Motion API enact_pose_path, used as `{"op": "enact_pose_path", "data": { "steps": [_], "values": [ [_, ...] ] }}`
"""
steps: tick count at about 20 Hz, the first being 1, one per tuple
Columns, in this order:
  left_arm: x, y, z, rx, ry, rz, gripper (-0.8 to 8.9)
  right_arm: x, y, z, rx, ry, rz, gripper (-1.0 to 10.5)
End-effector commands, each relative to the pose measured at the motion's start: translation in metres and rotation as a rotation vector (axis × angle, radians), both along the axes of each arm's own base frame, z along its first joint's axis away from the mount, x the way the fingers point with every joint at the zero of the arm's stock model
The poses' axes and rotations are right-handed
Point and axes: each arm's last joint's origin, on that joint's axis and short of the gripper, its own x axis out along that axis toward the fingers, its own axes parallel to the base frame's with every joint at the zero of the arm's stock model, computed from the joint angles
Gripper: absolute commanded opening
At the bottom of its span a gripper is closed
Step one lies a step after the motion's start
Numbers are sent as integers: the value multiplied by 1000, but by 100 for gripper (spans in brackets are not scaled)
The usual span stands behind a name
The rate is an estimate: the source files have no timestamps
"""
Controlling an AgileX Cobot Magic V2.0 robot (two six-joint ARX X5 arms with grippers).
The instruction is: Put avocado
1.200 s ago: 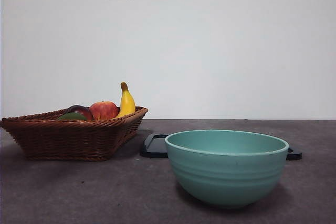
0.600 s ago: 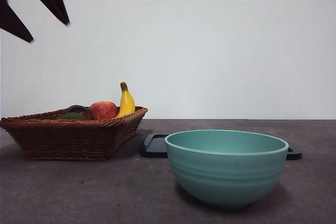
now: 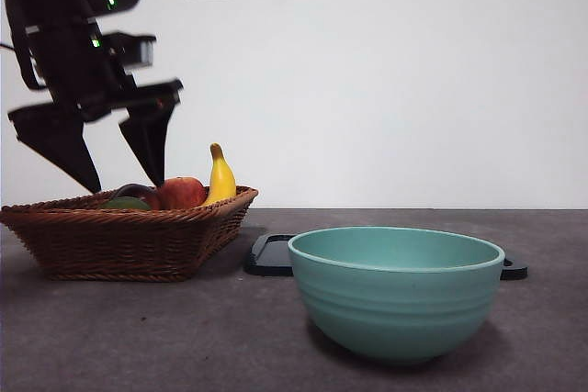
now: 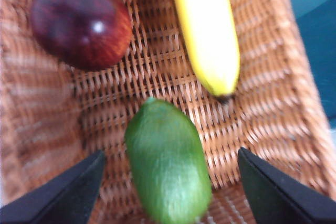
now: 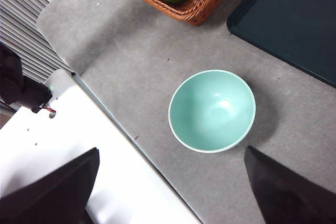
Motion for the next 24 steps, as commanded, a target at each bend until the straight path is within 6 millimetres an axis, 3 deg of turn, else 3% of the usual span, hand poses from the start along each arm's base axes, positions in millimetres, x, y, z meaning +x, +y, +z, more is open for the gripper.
{"op": "enact_pose_path", "data": {
  "steps": [1, 5, 6, 7, 8, 10, 12, 14, 18, 20, 24],
  "values": [
    [11, -7, -13, 18, 14, -16, 403, 1, 1, 6, 5, -27, 5, 443],
    [18, -10, -34, 59, 65, -7, 383, 1, 0, 6, -9, -31, -10, 443],
    [18, -10, -34, 60, 65, -7, 290, 1, 0, 6, -9, -31, -10, 443],
    [18, -10, -34, 58, 63, -8, 190, 1, 0, 6, -9, -31, -10, 443],
    [18, -10, -34, 59, 65, -8, 158, 1, 0, 6, -9, -31, -10, 443],
    [16, -10, -32, 59, 67, -8, 149, 1, 0, 6, -9, -31, -10, 443],
    [12, -9, -17, 43, 20, -11, 149, 1, 1, 6, -9, -31, -10, 443],
    [-2, -11, 15, 9, -63, -30, 149, 1, 0, 6, -9, -31, -10, 443],
    [-61, -34, 75, -157, -149, -237, 149, 1, 0, 6, -17, -36, -19, 443],
    [-87, -56, 83, -195, -139, -365, 149, 2, -1, 5, -48, -46, -50, 443],
    [-113, -107, 71, -197, -102, -555, 149, 2, -1, 5, -48, -45, -49, 443]
  ]
}}
